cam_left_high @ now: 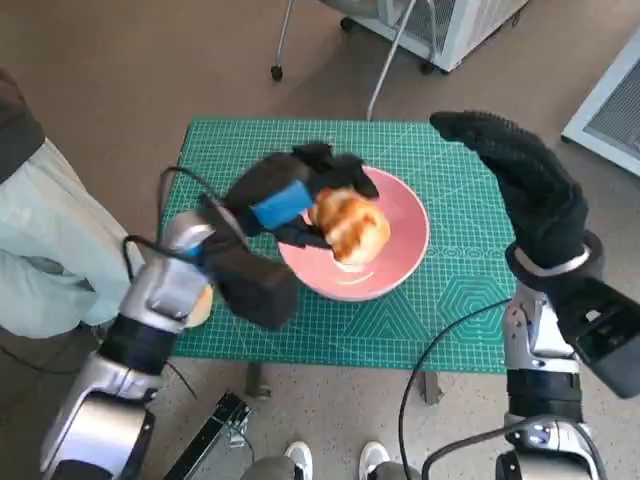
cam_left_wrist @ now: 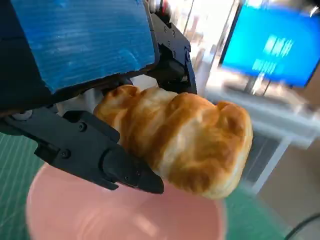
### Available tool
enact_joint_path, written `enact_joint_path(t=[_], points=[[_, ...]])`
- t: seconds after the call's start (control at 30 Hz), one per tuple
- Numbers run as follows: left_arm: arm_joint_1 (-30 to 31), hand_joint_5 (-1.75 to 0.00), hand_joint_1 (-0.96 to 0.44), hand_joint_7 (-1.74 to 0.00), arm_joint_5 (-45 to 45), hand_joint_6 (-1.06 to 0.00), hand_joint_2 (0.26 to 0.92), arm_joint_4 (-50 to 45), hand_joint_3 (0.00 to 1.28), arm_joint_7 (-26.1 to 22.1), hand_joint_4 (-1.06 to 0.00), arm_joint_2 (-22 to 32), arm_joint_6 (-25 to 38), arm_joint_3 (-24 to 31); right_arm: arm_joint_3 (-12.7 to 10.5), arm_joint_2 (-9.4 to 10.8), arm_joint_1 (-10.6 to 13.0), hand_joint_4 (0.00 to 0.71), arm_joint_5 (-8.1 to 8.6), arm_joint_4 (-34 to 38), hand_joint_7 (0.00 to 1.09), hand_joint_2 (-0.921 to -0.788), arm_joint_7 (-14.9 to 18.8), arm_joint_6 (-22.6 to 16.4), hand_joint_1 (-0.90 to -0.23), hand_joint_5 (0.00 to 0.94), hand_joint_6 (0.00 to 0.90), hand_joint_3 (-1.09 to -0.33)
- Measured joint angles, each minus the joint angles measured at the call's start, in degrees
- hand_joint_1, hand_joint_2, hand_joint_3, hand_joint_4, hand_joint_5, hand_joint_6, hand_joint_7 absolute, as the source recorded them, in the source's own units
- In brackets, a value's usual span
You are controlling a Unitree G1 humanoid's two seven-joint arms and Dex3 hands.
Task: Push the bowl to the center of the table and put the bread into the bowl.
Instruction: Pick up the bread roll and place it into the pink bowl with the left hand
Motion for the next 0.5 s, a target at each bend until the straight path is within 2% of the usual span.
enact_joint_path(t=[0.03,0.07,0.1,0.13,0.17,0.23,0.27,0.37,0.5], points=[[-0.27,-1.34,0.00,-1.19,0.13,-0.56,0.920,1.09,0.15,-0.02,-0.57,-0.21,-0.01,-0.15,-0.03,0.00,0.00,0.210,0.04,0.11,0.77,-0.921,0.05,-0.08,-0.660,0.118,-0.001,-0.761],[-0.51,-1.23,-0.07,-1.27,0.14,-0.52,0.921,2.33,0.19,-0.21,-0.50,-0.40,0.06,-0.23,-0.07,0.01,0.01,0.210,0.09,0.21,0.77,-0.921,0.11,-0.15,-0.660,0.119,-0.001,-0.762],[-0.68,-1.03,-0.17,-1.38,0.11,-0.45,0.921,3.08,0.26,-0.86,-0.42,-0.49,0.38,-0.24,-0.13,0.00,0.01,0.208,0.12,0.29,0.77,-0.921,0.16,-0.22,-0.659,0.121,-0.001,-0.762],[-0.75,-0.66,-0.14,-1.05,-0.13,-0.29,0.864,3.60,0.26,-1.93,-0.27,-0.50,1.04,-0.24,-0.19,0.00,0.03,0.206,0.21,0.30,0.77,-0.921,0.19,-0.26,-0.659,0.124,-0.001,-0.762],[-0.82,-0.43,-0.12,-0.82,-0.56,-0.18,0.839,3.89,0.24,-3.71,-0.17,-0.51,2.01,-0.23,-0.27,0.00,0.05,0.205,0.34,0.30,0.77,-0.921,0.20,-0.27,-0.659,0.126,-0.001,-0.762],[-0.85,-0.22,-0.11,-0.57,-1.26,-0.09,0.811,3.96,0.19,-7.42,-0.09,-0.49,4.74,-0.23,-0.40,-0.01,0.09,0.203,0.71,0.25,0.77,-0.921,0.21,-0.27,-0.658,0.129,-0.001,-0.761],[-0.84,-0.14,-0.12,-0.47,-1.65,-0.06,0.801,3.67,0.16,-9.76,-0.06,-0.45,6.76,-0.23,-0.43,-0.02,0.12,0.202,0.77,0.16,0.77,-0.921,0.21,-0.25,-0.657,0.131,-0.001,-0.761],[-0.62,-0.04,-0.15,-0.37,-2.74,-0.02,0.795,1.12,0.12,-15.41,-0.02,-0.14,12.74,-0.16,-0.48,-0.02,0.33,0.198,0.89,-0.36,0.77,-0.921,0.21,-0.16,-0.656,0.137,-0.001,-0.761],[0.17,-0.01,-0.19,-0.37,-3.60,0.00,0.806,-4.79,0.08,-18.85,0.00,0.43,18.19,0.86,-0.53,-0.03,0.44,0.194,1.06,-0.76,0.77,-0.921,0.21,0.10,-0.654,0.144,-0.001,-0.762]])
